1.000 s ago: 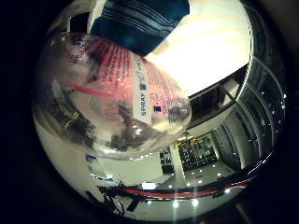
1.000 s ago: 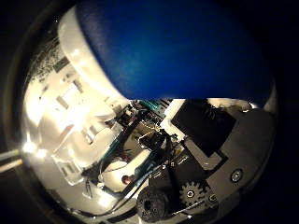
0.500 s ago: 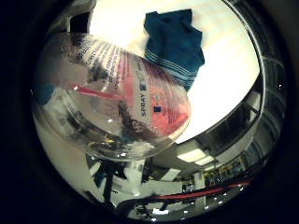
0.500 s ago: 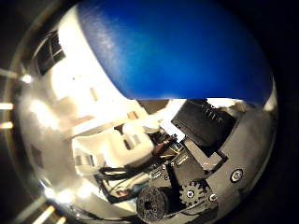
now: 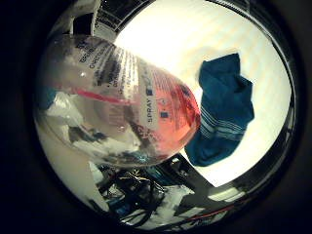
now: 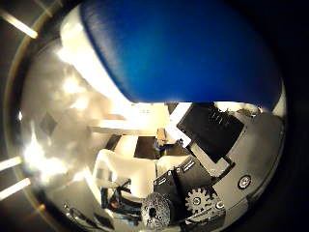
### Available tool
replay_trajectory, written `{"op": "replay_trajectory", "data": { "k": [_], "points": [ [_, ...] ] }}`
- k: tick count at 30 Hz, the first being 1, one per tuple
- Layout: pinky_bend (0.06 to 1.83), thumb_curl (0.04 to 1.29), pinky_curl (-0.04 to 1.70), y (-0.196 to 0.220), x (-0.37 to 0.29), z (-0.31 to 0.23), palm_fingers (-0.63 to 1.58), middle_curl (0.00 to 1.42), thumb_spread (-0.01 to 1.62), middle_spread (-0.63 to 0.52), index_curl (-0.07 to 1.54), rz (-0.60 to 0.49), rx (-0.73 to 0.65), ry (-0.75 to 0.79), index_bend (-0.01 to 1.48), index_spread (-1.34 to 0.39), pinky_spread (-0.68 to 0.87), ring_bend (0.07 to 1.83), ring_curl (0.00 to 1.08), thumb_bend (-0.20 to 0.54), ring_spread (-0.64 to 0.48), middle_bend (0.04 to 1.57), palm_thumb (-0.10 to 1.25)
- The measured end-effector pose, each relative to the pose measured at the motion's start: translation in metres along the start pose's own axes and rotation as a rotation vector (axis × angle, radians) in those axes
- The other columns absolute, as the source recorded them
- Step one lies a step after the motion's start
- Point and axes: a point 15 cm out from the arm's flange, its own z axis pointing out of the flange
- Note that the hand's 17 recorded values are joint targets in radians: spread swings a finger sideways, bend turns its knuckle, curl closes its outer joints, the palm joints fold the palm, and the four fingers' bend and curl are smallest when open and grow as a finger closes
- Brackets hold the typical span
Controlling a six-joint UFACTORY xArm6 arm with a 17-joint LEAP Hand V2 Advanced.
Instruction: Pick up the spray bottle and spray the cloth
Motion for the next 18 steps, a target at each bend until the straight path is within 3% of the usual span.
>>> {"op": "replay_trajectory", "data": {
  "k": [9, 18],
  "points": [
    [1.02, 0.83, 1.54, -0.041, 0.047, 0.022, 1.11, 0.71, 0.85, -0.10, 0.89, 0.034, 0.176, -0.176, 1.13, -0.24, -0.15, 1.32, 0.90, -0.014, -0.24, 1.42, 1.09],
    [1.02, 0.84, 1.54, -0.039, 0.093, 0.045, 1.11, 0.70, 0.85, -0.10, 0.88, 0.076, 0.195, -0.204, 1.14, -0.23, -0.15, 1.32, 0.91, -0.016, -0.24, 1.42, 1.08]
  ]
}}
